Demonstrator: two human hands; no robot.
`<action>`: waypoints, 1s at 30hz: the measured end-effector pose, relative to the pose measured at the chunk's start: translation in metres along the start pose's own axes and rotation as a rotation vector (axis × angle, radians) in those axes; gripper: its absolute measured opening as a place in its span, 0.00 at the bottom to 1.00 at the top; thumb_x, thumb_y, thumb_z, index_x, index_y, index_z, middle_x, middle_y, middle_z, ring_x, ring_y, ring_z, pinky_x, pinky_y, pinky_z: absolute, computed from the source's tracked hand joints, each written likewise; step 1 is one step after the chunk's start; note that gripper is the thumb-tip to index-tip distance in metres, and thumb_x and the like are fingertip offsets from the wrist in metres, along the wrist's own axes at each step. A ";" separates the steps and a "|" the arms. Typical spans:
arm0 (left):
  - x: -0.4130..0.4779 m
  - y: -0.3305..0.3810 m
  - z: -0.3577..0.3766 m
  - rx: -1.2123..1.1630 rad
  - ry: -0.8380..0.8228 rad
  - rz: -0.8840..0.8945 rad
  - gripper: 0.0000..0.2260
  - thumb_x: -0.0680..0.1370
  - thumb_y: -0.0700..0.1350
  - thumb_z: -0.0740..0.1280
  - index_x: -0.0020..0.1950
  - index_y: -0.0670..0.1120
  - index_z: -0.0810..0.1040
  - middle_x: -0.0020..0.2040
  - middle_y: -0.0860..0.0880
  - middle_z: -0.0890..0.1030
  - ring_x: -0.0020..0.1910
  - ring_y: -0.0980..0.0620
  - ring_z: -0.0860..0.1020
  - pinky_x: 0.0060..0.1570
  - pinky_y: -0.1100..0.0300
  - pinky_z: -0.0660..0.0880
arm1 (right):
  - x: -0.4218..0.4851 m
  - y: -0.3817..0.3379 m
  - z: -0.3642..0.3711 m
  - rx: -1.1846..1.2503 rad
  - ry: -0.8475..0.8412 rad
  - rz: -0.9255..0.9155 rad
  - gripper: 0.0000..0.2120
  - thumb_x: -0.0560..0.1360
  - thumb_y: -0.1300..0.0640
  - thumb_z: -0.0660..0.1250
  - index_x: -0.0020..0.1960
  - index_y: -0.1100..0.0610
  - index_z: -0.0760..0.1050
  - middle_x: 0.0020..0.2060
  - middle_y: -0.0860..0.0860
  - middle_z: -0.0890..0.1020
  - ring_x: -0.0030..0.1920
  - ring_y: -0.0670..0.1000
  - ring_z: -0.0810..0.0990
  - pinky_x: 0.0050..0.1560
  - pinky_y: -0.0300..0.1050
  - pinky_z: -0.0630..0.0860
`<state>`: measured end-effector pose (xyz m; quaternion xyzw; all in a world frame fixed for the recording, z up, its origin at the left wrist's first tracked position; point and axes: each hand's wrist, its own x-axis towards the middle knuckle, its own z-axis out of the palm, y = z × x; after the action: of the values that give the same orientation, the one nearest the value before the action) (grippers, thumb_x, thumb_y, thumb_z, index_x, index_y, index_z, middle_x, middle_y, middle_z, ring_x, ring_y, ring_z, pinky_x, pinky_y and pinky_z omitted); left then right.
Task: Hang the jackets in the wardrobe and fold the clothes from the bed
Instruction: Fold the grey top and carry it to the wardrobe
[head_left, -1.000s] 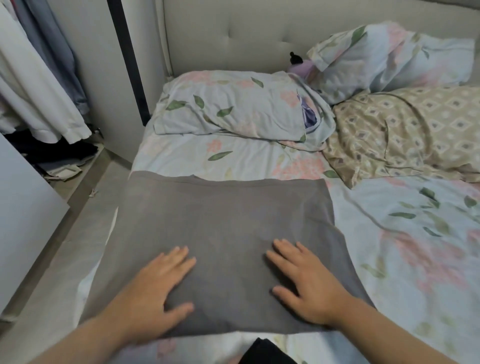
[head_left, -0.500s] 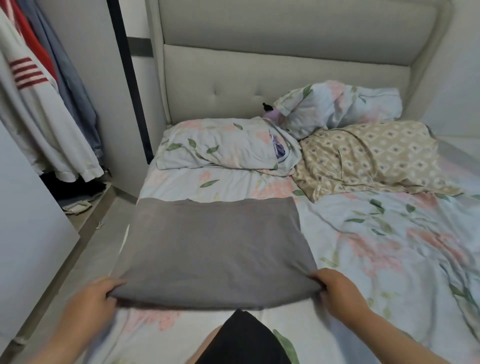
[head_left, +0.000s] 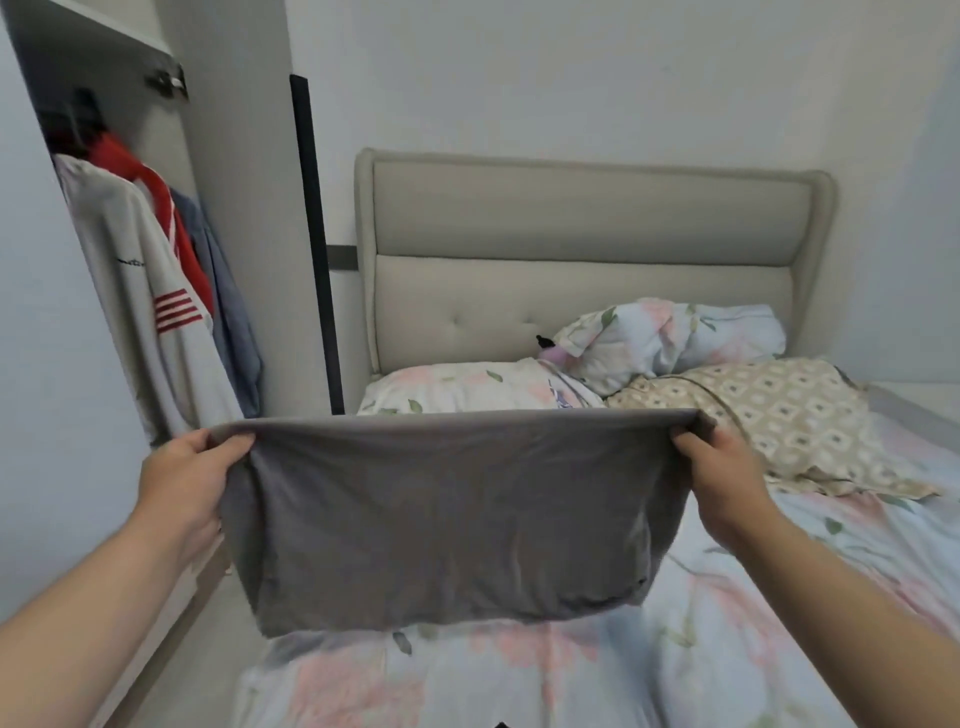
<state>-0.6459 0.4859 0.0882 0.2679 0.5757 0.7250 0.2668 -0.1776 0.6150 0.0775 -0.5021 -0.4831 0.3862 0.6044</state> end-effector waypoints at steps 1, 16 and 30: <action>0.001 0.010 0.004 -0.011 -0.004 0.014 0.06 0.78 0.38 0.68 0.42 0.45 0.80 0.32 0.51 0.83 0.32 0.54 0.81 0.34 0.61 0.78 | 0.004 -0.008 0.001 0.015 -0.005 -0.011 0.05 0.78 0.63 0.64 0.48 0.59 0.79 0.39 0.52 0.82 0.42 0.51 0.78 0.43 0.48 0.74; 0.047 -0.095 0.012 0.360 0.066 -0.006 0.06 0.73 0.44 0.74 0.40 0.43 0.82 0.40 0.45 0.82 0.42 0.48 0.78 0.48 0.51 0.75 | 0.032 0.085 0.009 -0.355 0.056 0.129 0.17 0.73 0.57 0.72 0.34 0.66 0.70 0.28 0.56 0.70 0.33 0.52 0.68 0.36 0.48 0.63; 0.122 -0.233 0.084 0.136 0.155 -0.342 0.03 0.79 0.37 0.67 0.50 0.43 0.76 0.37 0.50 0.78 0.34 0.56 0.78 0.40 0.62 0.78 | 0.075 0.198 0.092 0.085 -0.056 0.665 0.16 0.83 0.59 0.54 0.70 0.53 0.66 0.55 0.53 0.76 0.54 0.54 0.76 0.60 0.52 0.77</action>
<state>-0.6558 0.6742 -0.1136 0.1272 0.6793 0.6469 0.3222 -0.2457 0.7472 -0.0988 -0.5958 -0.2926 0.5959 0.4521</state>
